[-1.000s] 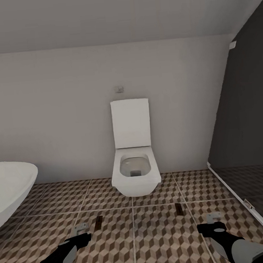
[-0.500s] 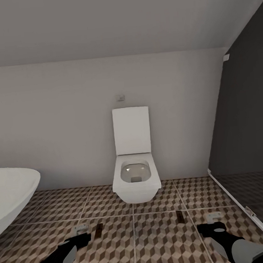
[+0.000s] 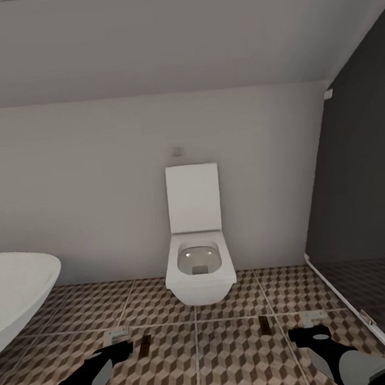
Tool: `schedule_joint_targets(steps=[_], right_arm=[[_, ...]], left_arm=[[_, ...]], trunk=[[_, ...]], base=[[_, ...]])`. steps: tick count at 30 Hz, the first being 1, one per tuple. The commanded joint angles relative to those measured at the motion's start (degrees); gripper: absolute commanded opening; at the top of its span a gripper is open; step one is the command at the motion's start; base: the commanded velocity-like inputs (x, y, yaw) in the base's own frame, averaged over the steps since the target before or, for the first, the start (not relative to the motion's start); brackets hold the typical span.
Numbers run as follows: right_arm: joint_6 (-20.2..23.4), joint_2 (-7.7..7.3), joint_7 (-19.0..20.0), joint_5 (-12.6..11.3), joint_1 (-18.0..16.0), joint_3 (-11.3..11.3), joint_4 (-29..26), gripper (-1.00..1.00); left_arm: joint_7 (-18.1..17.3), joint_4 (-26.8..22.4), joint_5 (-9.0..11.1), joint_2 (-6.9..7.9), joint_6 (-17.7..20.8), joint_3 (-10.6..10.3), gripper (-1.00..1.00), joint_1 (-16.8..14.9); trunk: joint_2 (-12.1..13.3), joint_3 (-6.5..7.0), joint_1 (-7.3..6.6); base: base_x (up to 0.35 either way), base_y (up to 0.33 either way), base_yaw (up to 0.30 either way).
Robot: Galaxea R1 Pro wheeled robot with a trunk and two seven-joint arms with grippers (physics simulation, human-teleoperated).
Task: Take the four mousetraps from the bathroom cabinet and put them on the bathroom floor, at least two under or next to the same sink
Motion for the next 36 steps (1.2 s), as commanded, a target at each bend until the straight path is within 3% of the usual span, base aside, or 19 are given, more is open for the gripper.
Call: schedule_joint_targets(steps=[1,20,36], right_arm=[[-0.20,0.01,-0.07,-0.57,-0.03,0.48,0.06,1.00],[3.24,0.05,-0.40,-0.37,-0.02,0.46,0.06,1.00],[3.56,0.16,-0.54,-0.29,-0.01,0.47,0.06,1.00]], left_arm=[[0.34,-0.17,0.48,0.05,0.33,-0.49,1.00,0.01],[0.34,-0.17,0.47,0.06,0.05,-0.41,1.00,0.01],[0.34,-0.25,0.47,0.08,-0.05,-0.15,1.00,0.01]], trunk=[[0.39,0.12,-0.24],[8.01,3.53,-4.41],[14.43,6.40,-7.93]], base=[[0.000,0.000,0.000],[0.000,0.000,0.000],[0.000,0.000,0.000]])
